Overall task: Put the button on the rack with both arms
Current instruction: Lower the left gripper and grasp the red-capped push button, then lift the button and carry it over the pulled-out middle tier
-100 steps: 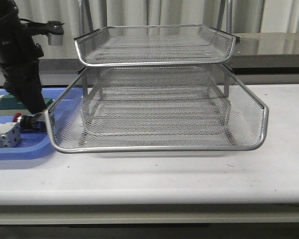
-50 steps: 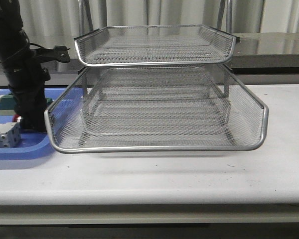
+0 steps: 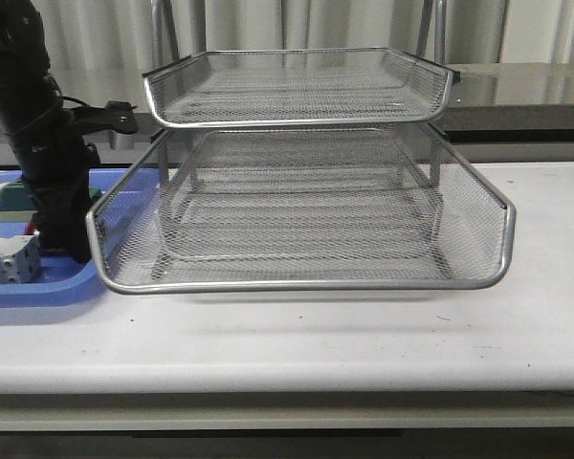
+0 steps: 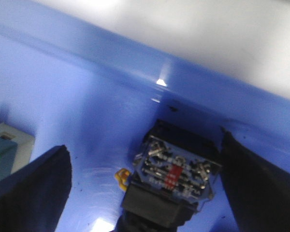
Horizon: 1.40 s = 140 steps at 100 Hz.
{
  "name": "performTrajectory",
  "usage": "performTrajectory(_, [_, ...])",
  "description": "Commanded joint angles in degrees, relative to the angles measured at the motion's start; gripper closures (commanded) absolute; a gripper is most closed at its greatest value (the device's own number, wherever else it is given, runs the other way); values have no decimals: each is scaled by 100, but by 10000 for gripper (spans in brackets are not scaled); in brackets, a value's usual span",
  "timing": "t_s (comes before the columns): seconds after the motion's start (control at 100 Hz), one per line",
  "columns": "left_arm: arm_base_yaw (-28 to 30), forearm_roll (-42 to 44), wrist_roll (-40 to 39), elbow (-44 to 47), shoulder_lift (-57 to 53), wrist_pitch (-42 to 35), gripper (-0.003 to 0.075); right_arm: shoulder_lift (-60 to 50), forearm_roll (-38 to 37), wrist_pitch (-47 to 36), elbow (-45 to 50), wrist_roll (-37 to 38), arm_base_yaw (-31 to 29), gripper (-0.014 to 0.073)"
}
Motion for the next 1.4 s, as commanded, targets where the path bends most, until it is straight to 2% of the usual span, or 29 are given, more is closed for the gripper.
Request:
performTrajectory(0.0, [-12, -57, 5, -126, -230, -71, 174, 13, -32, -304, -194, -17, 3, 664])
performTrajectory(0.09, [-12, -57, 5, -126, -230, -27, 297, 13, -32, -304, -194, -17, 3, 664])
performTrajectory(0.19, [-12, -57, 5, -126, -230, -27, 489, 13, -32, -304, -194, -17, 3, 664])
performTrajectory(0.26, [-12, -57, 5, -126, -246, -27, 594, 13, -32, -304, -194, -17, 3, 664])
performTrajectory(0.38, [-12, -57, 5, -151, -361, -15, 690, 13, -32, -304, -194, -17, 3, 664])
performTrajectory(0.76, [62, -57, -71, -774, -907, 531, 699, 13, -32, -304, -194, -17, 3, 664])
performTrajectory(0.95, [124, -57, -196, -1078, -1189, 1394, 699, 13, -32, -304, -194, -17, 3, 664])
performTrajectory(1.18, [113, -177, -196, -1127, -1613, 2093, 699, 13, -32, -304, -194, -17, 3, 664])
performTrajectory(1.39, [26, -616, -465, -1127, -2083, 2113, 699, 13, -32, -304, -194, -17, 3, 664])
